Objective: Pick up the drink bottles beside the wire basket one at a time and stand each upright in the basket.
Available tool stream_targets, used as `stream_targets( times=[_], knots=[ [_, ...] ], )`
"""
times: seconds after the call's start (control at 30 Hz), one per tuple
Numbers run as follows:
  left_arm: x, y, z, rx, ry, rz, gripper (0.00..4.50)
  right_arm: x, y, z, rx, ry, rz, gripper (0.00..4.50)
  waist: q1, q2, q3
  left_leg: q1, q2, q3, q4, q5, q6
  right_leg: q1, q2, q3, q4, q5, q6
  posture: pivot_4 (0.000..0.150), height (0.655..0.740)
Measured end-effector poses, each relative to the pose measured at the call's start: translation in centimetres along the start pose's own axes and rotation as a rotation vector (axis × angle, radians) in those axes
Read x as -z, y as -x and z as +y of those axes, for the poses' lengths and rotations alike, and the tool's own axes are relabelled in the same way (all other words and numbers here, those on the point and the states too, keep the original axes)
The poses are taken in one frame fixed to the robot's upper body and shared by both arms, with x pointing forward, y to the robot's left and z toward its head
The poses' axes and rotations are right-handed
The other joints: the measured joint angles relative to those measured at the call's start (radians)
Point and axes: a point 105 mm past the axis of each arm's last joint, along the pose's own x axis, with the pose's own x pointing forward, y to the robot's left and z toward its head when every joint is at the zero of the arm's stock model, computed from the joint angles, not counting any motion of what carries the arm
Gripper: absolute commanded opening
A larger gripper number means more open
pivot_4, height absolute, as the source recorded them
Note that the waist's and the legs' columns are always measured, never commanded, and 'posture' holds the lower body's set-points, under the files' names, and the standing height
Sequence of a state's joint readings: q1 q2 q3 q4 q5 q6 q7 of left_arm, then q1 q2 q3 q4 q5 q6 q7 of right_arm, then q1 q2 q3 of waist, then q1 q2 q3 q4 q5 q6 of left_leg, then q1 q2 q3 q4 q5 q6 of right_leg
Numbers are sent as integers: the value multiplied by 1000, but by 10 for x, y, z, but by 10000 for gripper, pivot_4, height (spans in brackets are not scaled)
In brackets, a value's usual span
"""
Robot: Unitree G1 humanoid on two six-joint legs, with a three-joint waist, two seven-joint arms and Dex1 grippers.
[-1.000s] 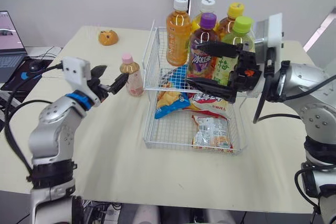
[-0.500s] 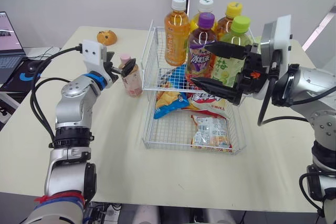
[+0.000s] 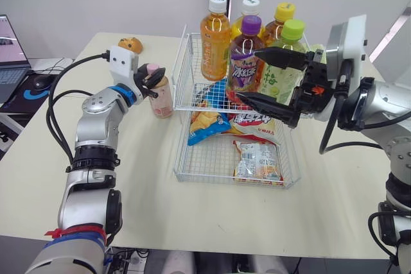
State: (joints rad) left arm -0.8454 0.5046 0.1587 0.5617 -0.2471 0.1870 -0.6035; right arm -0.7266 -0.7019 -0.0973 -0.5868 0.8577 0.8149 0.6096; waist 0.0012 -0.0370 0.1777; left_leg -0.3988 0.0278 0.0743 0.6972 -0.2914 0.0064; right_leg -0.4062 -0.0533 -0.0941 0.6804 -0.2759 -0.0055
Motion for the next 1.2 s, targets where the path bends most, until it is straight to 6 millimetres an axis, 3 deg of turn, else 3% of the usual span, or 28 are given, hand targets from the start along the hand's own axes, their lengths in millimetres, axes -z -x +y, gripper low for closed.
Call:
stream_targets(
  times=[0.6, 0.77, 0.93, 1.2],
  knots=[
    [-3, 1, 1, 29, -1, 8, 13622, 0, 0, 0, 1, 0, 0, 45000, 0, 0, 0, 0, 0, 0, 0, 0, 0, 0, 0, 0, 0, 0, 0, 1500, 7400],
    [-9, 6, 9, 35, -3, 39, 13622, 0, 0, 0, 1, 0, 0, 45000, -2, 0, 0, -2, 0, 0, 0, 0, 0, -1, 0, 0, -1, 0, 0, 1500, 7400],
    [-47, 17, 25, 53, -58, 24, 13622, 0, 0, 0, -9, -1, 0, 45000, -2, 0, 1, -3, 0, 0, 0, 0, 0, -3, 0, 0, -1, 0, 0, 1500, 7400],
    [-113, 32, 31, 142, -72, -52, 13622, -1, 0, -5, -14, -4, -10, 45000, -2, 0, 1, -3, 0, 0, 0, 0, 0, -3, 0, 0, -1, 0, 0, 1500, 7400]
  ],
)
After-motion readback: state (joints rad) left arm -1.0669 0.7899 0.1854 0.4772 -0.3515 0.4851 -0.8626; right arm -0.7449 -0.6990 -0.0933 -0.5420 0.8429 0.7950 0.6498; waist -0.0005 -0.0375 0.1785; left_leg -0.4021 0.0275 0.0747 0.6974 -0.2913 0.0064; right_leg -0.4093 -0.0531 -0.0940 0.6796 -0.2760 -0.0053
